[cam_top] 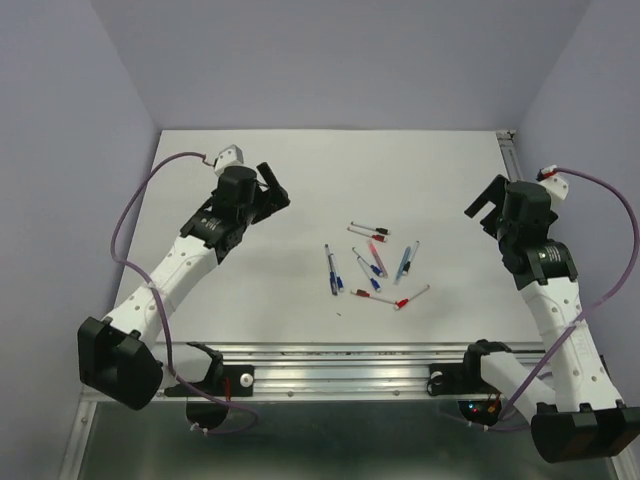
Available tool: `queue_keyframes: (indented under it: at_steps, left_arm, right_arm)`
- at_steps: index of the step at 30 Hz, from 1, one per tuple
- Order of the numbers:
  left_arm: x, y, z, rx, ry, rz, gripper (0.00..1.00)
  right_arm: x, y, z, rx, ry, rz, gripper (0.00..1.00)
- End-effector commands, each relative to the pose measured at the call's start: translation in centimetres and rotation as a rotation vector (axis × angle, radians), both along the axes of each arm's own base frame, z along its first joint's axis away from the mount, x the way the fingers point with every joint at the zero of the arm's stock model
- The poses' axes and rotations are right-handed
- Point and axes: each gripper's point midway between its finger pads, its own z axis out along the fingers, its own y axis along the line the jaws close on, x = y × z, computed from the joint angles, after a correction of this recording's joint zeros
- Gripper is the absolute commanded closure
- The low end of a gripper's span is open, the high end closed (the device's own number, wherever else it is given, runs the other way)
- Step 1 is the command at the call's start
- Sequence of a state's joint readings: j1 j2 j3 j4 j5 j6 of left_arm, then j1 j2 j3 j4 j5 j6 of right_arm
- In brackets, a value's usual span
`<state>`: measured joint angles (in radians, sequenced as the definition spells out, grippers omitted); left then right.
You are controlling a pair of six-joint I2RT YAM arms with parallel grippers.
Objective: Open the pen caps
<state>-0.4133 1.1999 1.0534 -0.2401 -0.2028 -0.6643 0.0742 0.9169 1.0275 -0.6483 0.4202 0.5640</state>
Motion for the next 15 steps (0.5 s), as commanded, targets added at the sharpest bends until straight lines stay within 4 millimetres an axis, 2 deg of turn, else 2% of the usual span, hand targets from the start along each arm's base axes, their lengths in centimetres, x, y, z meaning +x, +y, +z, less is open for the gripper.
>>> queue_keyframes:
  at_steps: [1,2,7,11,15]
  left_arm:
    - [-1.3,-2.8,-2.6,0.015,0.086,-0.086,0.01]
    - [-2.0,-4.2,-3.3,0.023,0.106,-0.125,0.01]
    - [-3.5,-7.2,-8.1,0.071,0.251,-0.200,0.02]
    - [-4.1,-9.5,-9.9,0.090,0.300,-0.257,0.05]
    - [-4.2,-11.7,-11.4,0.105,0.338,-0.304,0.06]
  right_arm:
    - [0.1,0.0,1.6,-0.053,-0.078,0.045,0.00]
    - [0.5,0.3,1.8,-0.060,-0.106,0.067,0.00]
    - [0.5,-0.1,0.8,0.007,-0.147,-0.009,0.00]
    - [1.5,1.8,0.6,-0.009,-0.143,0.135,0.00]
    - [2.0,2.3,-1.4,0.000,-0.081,0.161,0.00]
